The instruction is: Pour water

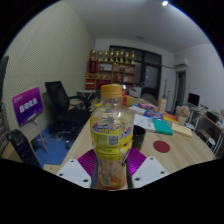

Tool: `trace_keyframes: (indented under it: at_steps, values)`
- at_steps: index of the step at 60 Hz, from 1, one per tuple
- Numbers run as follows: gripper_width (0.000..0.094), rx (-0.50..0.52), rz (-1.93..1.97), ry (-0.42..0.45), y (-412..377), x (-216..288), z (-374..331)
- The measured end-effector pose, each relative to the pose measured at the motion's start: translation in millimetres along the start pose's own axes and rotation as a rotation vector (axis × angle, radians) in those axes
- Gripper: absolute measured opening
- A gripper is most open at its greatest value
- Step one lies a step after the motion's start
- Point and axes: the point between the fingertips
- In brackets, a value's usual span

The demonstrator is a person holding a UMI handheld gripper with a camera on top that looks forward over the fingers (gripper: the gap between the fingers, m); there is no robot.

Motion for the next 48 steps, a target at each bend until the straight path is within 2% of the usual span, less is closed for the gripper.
trace_keyframes:
  at_steps: [5, 10, 16, 20, 28, 30, 34, 35, 40, 44, 45, 47, 48]
  values:
    - [0.0373, 0.122, 0.070, -0.051, -41.0, 9.2, 8.9]
    - [0.0340, 0.242, 0.208, -0.071, -78.0, 44.1, 14.9]
    - [0.0340, 0.386, 0.517, -0.078, -105.2, 88.4, 29.1]
    - [0.0341, 0.436, 0.798, -0.093, -106.1, 122.5, 32.4]
    - [0.0340, 0.494, 1.472, -0.169, -89.8, 162.0, 30.3]
    - [0.0339, 0.462, 1.667, -0.194, -95.9, 176.0, 41.5]
    - [0.0340, 0.488, 1.960, -0.218, -74.5, 173.1, 36.5]
    - [0.0345, 0.532, 1.993, -0.238, -59.5, 165.6, 23.9]
    - [0.0340, 0.567, 2.171, -0.243, -51.3, 157.1, 42.0]
    - [0.0339, 0.557, 2.264, -0.252, -43.1, 156.7, 26.7]
    - [0.0339, 0.538, 2.279, -0.247, -50.1, 172.4, 40.5]
    - [0.0340, 0.547, 2.303, -0.246, -38.0, 155.8, 21.6]
    - [0.0339, 0.536, 2.312, -0.241, -47.0, 171.4, 38.0]
Point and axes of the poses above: the point between the fingertips, and its own axes, seen from behind it with the camera up: y to the right, x up, z forward, the way the camera looks, and after that the axes turned 5 degrees about y, right-handed
